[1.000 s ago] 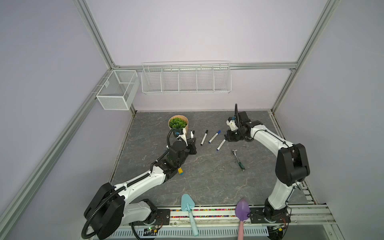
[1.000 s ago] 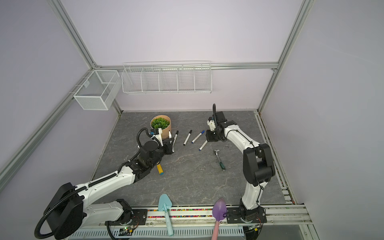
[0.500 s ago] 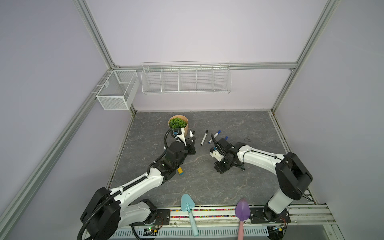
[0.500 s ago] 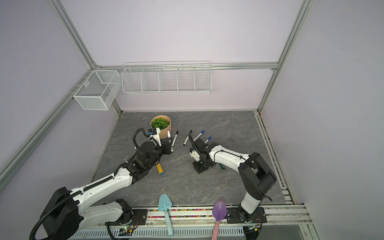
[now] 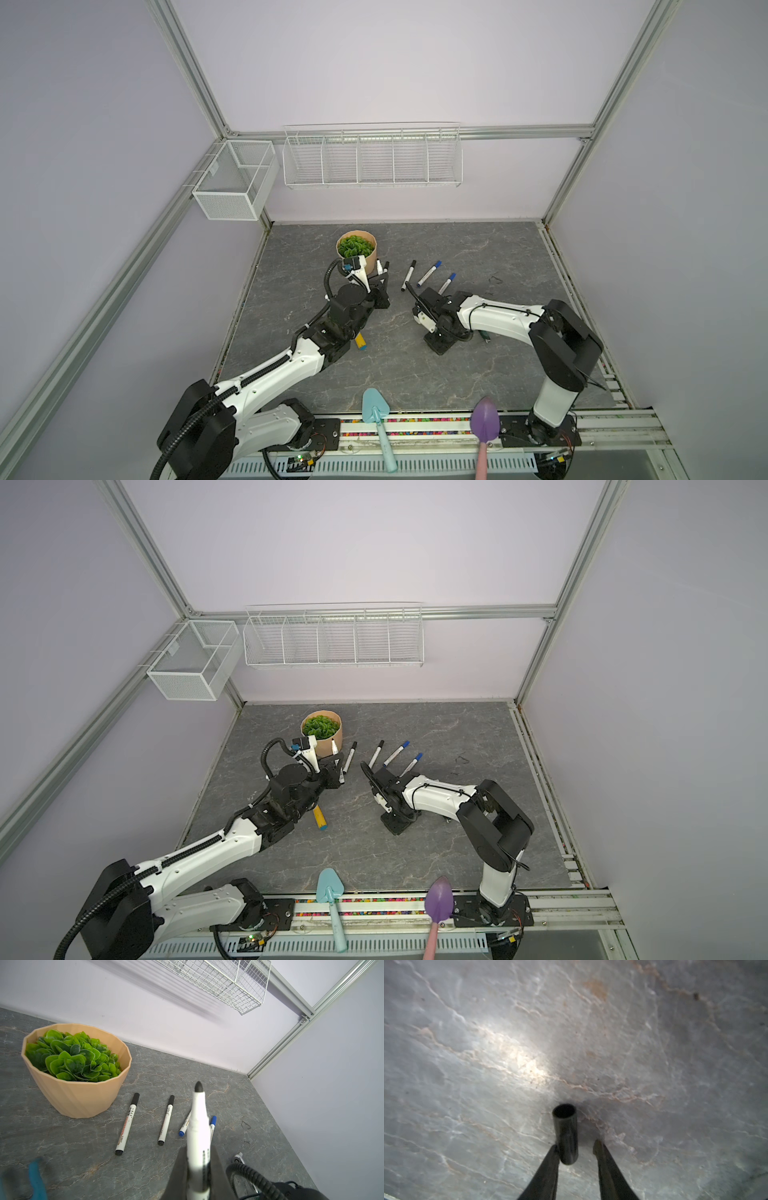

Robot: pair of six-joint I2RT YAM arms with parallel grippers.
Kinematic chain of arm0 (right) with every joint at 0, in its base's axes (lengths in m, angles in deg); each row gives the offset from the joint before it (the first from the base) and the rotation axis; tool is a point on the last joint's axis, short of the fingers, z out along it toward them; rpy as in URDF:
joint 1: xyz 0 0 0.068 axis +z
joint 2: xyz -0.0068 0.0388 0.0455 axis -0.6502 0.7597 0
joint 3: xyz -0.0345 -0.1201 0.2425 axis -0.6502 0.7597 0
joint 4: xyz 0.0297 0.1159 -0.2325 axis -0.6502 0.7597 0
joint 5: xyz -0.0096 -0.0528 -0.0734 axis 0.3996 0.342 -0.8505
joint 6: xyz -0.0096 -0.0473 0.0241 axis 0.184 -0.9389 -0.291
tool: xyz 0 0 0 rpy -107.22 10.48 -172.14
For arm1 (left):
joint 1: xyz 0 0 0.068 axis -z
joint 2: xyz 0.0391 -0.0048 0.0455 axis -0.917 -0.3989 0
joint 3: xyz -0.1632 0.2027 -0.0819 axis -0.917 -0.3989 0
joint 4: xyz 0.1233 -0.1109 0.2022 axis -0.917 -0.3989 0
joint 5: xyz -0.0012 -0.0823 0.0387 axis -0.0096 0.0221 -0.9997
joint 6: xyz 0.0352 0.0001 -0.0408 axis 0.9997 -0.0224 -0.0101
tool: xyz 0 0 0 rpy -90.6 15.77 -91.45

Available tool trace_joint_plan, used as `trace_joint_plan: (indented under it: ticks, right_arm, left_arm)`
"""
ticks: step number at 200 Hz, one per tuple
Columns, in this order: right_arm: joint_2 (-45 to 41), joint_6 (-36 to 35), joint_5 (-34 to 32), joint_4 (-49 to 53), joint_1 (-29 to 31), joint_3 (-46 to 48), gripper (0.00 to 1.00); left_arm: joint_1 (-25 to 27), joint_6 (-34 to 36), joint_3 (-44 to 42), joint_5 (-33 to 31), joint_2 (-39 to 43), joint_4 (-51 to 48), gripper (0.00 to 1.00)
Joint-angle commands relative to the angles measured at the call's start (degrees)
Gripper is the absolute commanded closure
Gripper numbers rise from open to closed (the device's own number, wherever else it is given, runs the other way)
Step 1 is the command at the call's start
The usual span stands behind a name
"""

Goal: Insert the pens into the pen caps

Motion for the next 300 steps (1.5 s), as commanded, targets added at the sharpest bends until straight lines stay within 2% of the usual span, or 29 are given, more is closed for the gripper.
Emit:
trace_joint_plan:
  ticks: [1, 73, 111, 132, 149, 170, 185, 208, 247, 266, 300]
  right_arm:
    - [2.2, 1.0, -4.7, 3.0, -0.3, -0.2, 0.65]
    - [4.5, 2.4, -8.9, 3.0, -6.1, -5.6, 0.66]
    - [1.3, 3.1, -4.6, 3.0, -10.0, -7.4, 0.64]
    - [-2.1, 4.8, 1.2, 2.0, -10.3, -6.7, 0.54]
    - [-2.1, 6.8, 7.2, 1.4, -10.3, -7.6, 0.36]
    - [0.9, 10.8, 8.4, 1.8, -10.6, -11.3, 0.28]
    - [4.5, 12.9, 5.2, 3.8, -10.6, -15.3, 0.24]
    - [10.2, 15.5, -0.4, 6.8, -10.8, -21.0, 0.23]
    - [17.7, 16.7, -5.1, 7.0, -10.8, -26.5, 0.24]
    - [18.4, 17.7, -6.5, 5.3, -10.8, -26.1, 0.28]
    - [19.3, 18.2, -5.2, 3.0, -10.8, -25.8, 0.38]
  left_arm:
    - [0.0, -0.6, -0.2, -0.8, 0.3, 0.1, 1.0]
    - [0.0, -0.5, -0.3, -0.7, 0.1, -0.4, 1.0]
    - [0.0, -0.4, -0.5, -0.2, -0.1, -0.4, 1.0]
    - [-0.1, -0.3, -0.6, -0.2, -0.3, -0.3, 1.0]
    - [0.0, -0.1, -0.6, -0.1, -0.3, 0.0, 1.0]
    - [0.0, 0.6, -0.4, 0.1, -0.4, 0.0, 1.0]
    - [0.0, 1.2, -0.3, 0.2, -0.1, -0.3, 1.0]
    - [-0.1, 1.7, -0.5, 0.0, 0.9, -0.8, 1.0]
    - [0.0, 2.2, -1.2, -0.2, 1.7, -1.1, 1.0]
    - [-0.1, 2.0, -1.5, -0.7, 2.3, -0.8, 1.0]
    - [0.0, 2.3, -1.9, -1.4, 3.0, -1.7, 1.0]
